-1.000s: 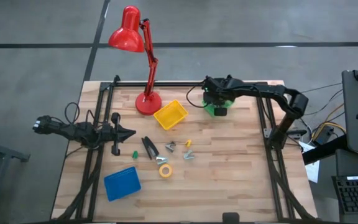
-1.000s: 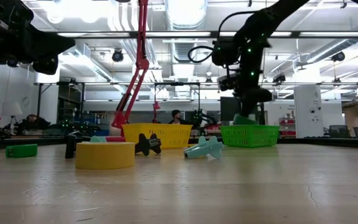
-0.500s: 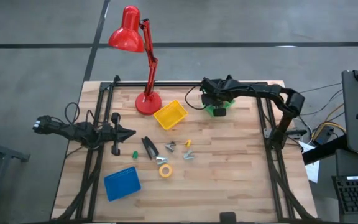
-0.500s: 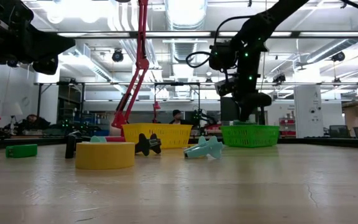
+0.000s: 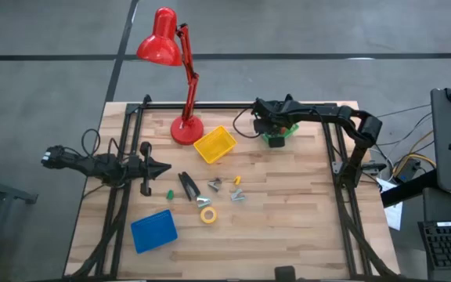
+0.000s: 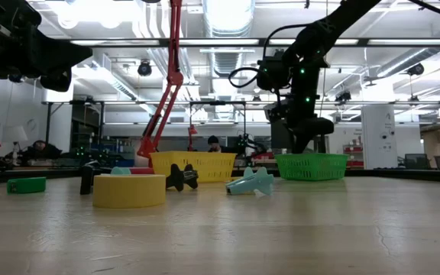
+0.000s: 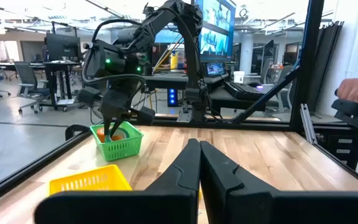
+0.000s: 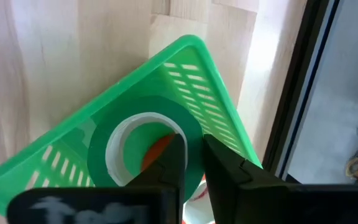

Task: Pick and place Stapler, Stapler remover, tape
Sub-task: Put the green tape into the green bin

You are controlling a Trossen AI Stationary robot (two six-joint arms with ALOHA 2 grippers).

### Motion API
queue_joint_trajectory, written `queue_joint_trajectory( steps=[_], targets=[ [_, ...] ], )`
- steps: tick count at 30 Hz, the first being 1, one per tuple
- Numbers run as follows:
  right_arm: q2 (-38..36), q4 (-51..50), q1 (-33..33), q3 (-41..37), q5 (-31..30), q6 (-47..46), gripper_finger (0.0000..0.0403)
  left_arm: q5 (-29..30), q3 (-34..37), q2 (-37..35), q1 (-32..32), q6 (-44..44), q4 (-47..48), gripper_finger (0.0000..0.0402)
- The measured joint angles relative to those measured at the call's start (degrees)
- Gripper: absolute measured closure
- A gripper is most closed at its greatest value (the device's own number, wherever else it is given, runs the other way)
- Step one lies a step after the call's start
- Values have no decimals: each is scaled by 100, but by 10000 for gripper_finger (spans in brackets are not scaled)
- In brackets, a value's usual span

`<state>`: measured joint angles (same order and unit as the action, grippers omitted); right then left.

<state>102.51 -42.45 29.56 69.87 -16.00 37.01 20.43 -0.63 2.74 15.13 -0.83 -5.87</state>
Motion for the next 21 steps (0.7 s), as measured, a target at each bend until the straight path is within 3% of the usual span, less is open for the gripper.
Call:
queue_joint_trajectory(
  steps=[21],
  targets=[
    [-230, 178, 256, 11, 625, -360, 395, 1, -1, 0, 1, 1, 0, 394]
  ],
)
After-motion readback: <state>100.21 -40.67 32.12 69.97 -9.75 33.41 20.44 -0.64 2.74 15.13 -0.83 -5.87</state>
